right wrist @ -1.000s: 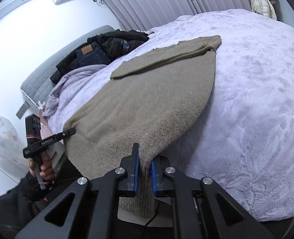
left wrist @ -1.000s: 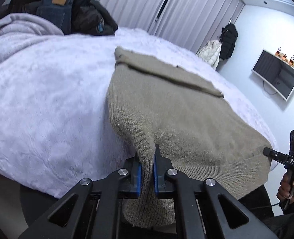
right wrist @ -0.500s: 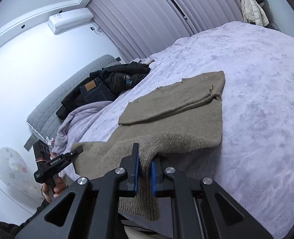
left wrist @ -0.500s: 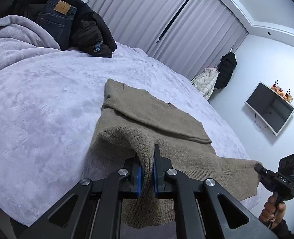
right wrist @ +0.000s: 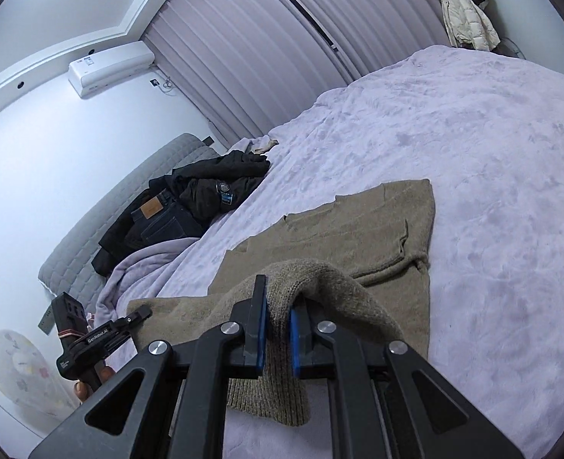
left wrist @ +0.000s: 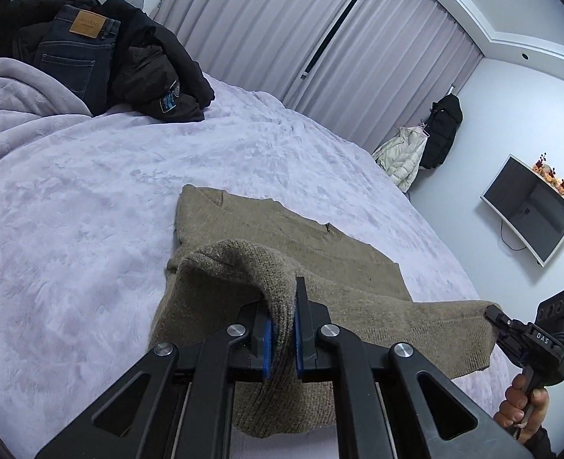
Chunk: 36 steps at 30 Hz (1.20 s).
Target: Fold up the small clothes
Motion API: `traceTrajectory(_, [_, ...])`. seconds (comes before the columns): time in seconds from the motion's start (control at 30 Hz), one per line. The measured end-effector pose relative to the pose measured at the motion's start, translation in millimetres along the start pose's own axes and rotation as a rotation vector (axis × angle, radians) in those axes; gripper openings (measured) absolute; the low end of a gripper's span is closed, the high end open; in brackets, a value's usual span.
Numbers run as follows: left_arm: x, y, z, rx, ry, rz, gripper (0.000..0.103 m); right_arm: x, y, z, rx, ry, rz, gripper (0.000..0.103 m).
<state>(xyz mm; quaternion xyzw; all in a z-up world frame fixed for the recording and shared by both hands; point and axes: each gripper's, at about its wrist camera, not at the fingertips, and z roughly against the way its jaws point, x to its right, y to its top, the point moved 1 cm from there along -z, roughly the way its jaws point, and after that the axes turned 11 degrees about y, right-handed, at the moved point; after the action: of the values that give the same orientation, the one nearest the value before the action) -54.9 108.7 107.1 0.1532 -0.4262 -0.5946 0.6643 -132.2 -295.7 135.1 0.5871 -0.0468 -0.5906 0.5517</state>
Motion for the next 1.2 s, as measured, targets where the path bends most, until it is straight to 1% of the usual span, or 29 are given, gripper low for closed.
traceTrajectory(0.07, [-1, 9, -14, -0.013, -0.004, 0.013, 0.009, 8, 11, -11, -0.007, -0.002, -0.014, 0.01])
traceTrajectory(0.27, [-3, 30, -70, -0.09, 0.028, 0.036, 0.009, 43, 36, -52, -0.045, -0.04, -0.069, 0.01])
traceTrajectory(0.43, [0, 50, -102, -0.106, 0.026, 0.042, 0.009, 64, 56, -82, -0.056, -0.032, -0.097, 0.01])
traceTrajectory(0.57, [-5, 68, -141, -0.144, 0.034, 0.079, 0.009, 92, 73, -105, -0.056, -0.052, -0.156, 0.01])
traceTrajectory(0.67, [-15, 69, -170, -0.191, 0.062, 0.105, 0.01, 121, 78, -124, -0.063, -0.066, -0.236, 0.01])
traceTrajectory(0.73, [-23, 65, -188, -0.236, 0.076, 0.136, 0.01, 138, 77, -138, -0.09, -0.087, -0.276, 0.011])
traceTrajectory(0.77, [-26, 63, -196, -0.258, 0.08, 0.151, 0.01, 145, 77, -144, -0.105, -0.092, -0.298, 0.014])
traceTrajectory(0.83, [-29, 61, -205, -0.279, 0.077, 0.166, 0.011, 160, 76, -155, -0.129, -0.105, -0.349, 0.015])
traceTrajectory(0.87, [-30, 61, -207, -0.289, 0.07, 0.172, 0.021, 166, 76, -159, -0.144, -0.113, -0.365, 0.014])
traceTrajectory(0.9, [-32, 63, -209, -0.3, 0.045, 0.184, 0.039, 170, 76, -163, -0.156, -0.118, -0.376, 0.015])
traceTrajectory(0.93, [-33, 65, -210, -0.308, 0.011, 0.208, 0.051, 174, 76, -166, -0.166, -0.123, -0.386, 0.015])
traceTrajectory(0.97, [-35, 68, -208, -0.299, 0.0, 0.232, 0.081, 176, 76, -168, -0.176, -0.123, -0.392, 0.015])
traceTrajectory(1.0, [-37, 71, -204, -0.278, 0.008, 0.258, 0.102, 177, 77, -170, -0.188, -0.125, -0.398, 0.016])
traceTrajectory(1.03, [-39, 76, -198, -0.244, 0.023, 0.279, 0.103, 178, 77, -171, -0.195, -0.126, -0.4, 0.016])
traceTrajectory(1.07, [-39, 81, -193, -0.225, 0.021, 0.28, 0.103, 177, 78, -171, -0.197, -0.123, -0.401, 0.016])
traceTrajectory(1.13, [-40, 89, -186, -0.23, -0.001, 0.268, 0.103, 175, 80, -168, -0.191, -0.104, -0.405, 0.018])
traceTrajectory(1.2, [-41, 90, -172, -0.214, -0.012, 0.253, 0.103, 171, 81, -161, -0.18, -0.081, -0.407, 0.023])
